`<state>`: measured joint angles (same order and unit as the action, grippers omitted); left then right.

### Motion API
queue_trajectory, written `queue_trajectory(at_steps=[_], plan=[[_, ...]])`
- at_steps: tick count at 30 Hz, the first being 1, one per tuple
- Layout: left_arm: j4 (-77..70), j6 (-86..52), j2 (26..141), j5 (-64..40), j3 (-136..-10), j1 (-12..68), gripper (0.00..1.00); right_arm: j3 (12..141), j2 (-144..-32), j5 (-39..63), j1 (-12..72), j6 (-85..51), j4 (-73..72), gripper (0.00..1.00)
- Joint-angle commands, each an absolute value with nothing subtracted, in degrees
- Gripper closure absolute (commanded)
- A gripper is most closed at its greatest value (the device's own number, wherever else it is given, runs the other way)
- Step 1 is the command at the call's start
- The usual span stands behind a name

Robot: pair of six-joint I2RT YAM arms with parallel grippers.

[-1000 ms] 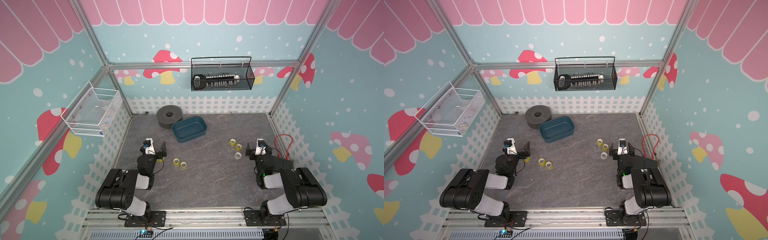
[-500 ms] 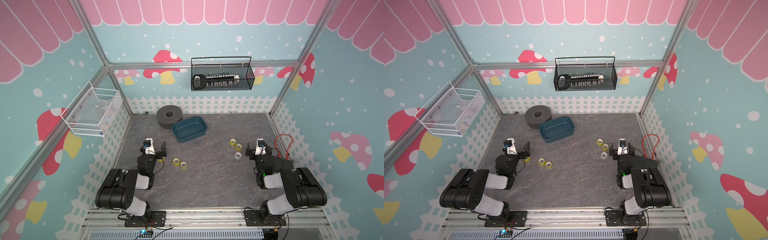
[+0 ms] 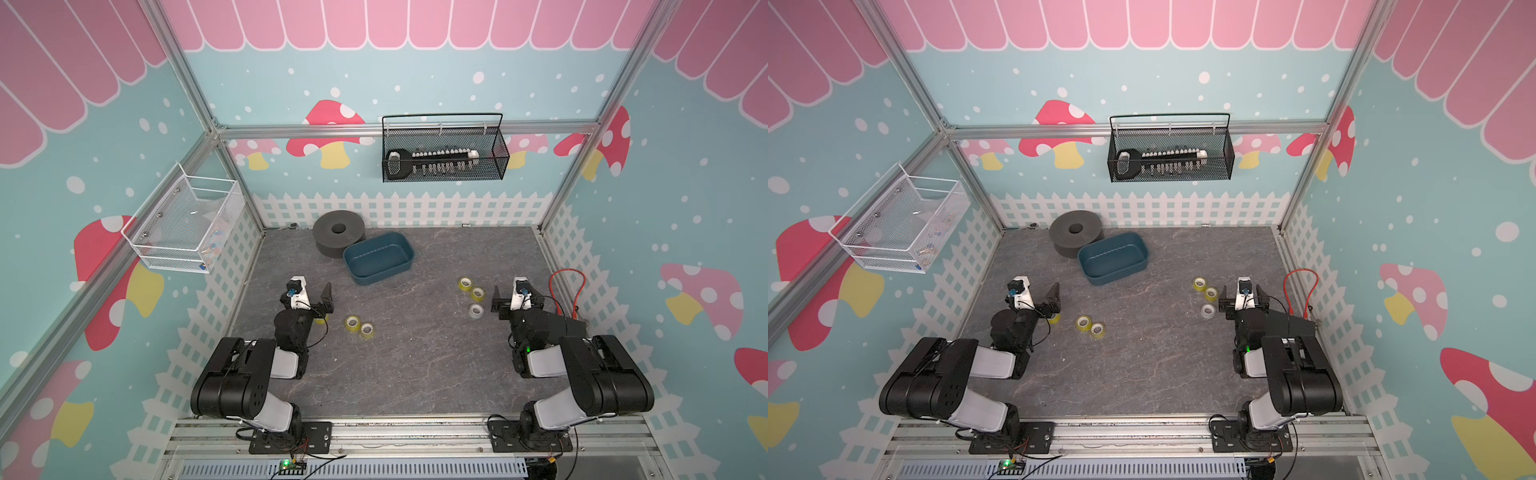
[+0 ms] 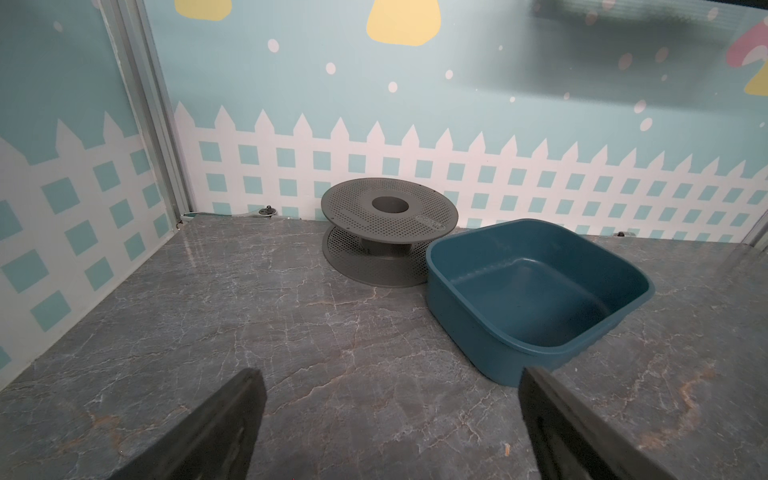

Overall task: Put the transparent tape into the storage box
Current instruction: Pick up the storage box at the center of the board.

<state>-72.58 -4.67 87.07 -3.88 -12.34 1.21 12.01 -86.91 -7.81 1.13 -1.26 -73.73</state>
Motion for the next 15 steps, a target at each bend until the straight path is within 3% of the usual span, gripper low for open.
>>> queue_trajectory(at_steps=[1, 12, 15], plan=[[-72.77, -4.04, 87.32, -3.91, -13.18, 1.30, 0.01, 11.82, -86.94, -7.38, 0.98, -0.80, -74.86, 0.01], [-73.14, -3.57, 87.28, -1.99, -12.94, 2.20, 0.01, 11.86, -86.79, -6.94, 0.70, -0.95, -74.67, 0.01], [-70.49, -3.87, 84.13, 1.28, -13.34, 3.07, 0.01, 13.38, -83.45, -11.92, 0.88, -2.97, -69.53, 0.01]])
